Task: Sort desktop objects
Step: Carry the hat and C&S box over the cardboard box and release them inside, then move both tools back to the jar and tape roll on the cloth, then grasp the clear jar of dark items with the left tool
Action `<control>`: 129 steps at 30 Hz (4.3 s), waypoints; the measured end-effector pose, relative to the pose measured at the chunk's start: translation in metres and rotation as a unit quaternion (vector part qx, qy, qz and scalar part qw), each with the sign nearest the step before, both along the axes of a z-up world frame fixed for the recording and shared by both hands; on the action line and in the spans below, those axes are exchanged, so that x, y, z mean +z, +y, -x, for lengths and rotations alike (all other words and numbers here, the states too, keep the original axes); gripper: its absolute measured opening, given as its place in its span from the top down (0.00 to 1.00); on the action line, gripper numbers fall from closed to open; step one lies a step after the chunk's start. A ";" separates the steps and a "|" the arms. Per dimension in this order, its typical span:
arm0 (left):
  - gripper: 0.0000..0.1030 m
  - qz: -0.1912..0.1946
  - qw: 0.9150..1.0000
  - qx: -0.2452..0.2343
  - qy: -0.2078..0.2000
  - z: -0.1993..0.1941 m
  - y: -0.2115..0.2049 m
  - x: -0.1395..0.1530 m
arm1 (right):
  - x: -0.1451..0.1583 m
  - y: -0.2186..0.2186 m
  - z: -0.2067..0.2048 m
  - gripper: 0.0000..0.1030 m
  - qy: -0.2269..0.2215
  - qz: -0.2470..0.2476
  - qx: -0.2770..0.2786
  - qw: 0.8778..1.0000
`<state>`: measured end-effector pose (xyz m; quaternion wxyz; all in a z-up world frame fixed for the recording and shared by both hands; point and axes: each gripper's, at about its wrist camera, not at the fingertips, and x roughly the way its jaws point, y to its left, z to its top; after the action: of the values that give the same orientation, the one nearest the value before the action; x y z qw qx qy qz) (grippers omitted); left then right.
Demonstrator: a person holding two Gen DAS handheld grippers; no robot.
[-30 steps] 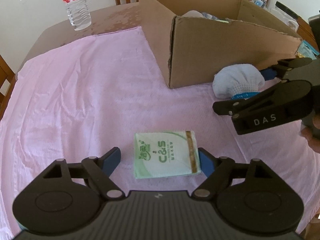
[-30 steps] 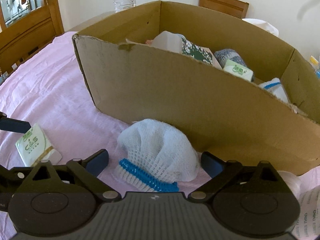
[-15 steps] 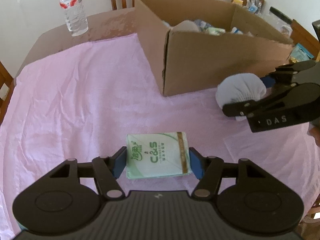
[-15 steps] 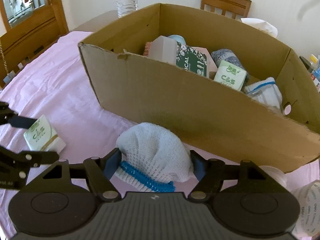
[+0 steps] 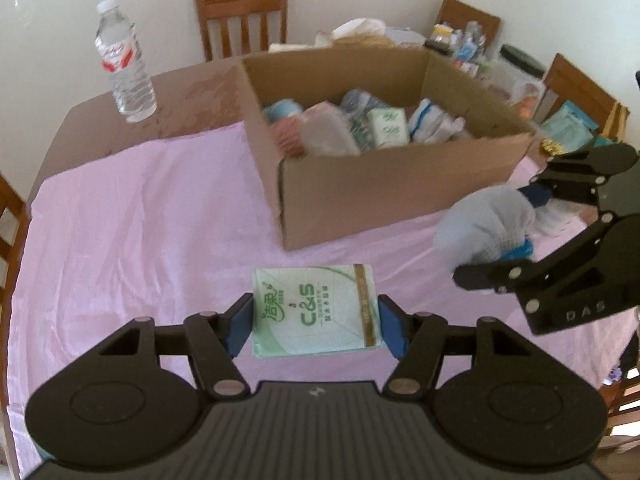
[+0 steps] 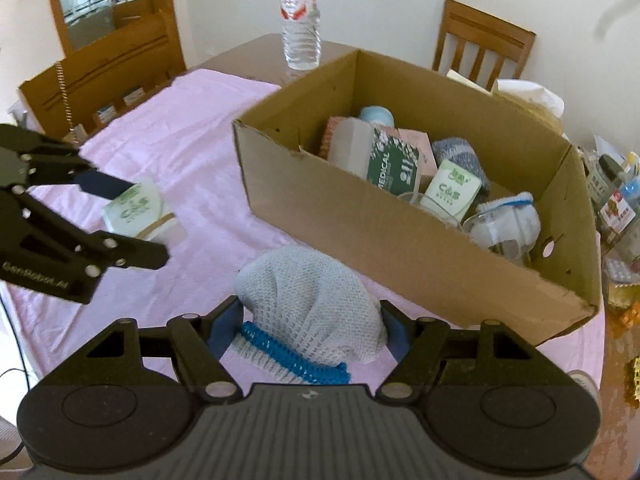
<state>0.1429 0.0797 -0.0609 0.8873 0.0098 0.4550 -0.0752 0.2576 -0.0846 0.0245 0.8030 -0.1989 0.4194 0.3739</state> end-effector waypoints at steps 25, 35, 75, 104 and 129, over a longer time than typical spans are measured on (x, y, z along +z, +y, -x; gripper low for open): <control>0.38 -0.004 0.996 -0.032 -0.077 -0.086 -0.039 0.075 | 0.083 -0.035 -0.063 0.25 -0.072 -0.034 -0.017 0.997; 0.27 -0.018 0.998 -0.025 -0.052 -0.116 -0.037 0.054 | 0.074 -0.023 -0.106 0.22 -0.053 -0.039 -0.022 0.998; 0.13 -0.023 0.998 -0.006 -0.058 -0.014 -0.107 0.053 | 0.060 -0.113 -0.021 0.00 -0.052 -0.056 -0.007 0.997; 0.13 0.017 0.999 -0.032 -0.017 -0.034 -0.170 -0.002 | -0.016 -0.188 0.010 0.00 -0.015 -0.003 -0.122 0.992; 0.26 -0.014 0.999 -0.021 0.035 -0.092 -0.219 -0.058 | -0.055 -0.234 -0.053 0.00 0.021 -0.013 -0.119 0.993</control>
<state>0.2348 -0.1390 -0.1187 0.8686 0.0290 0.4866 -0.0882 0.3106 -0.3184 -0.0303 0.8354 -0.1293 0.4518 0.2850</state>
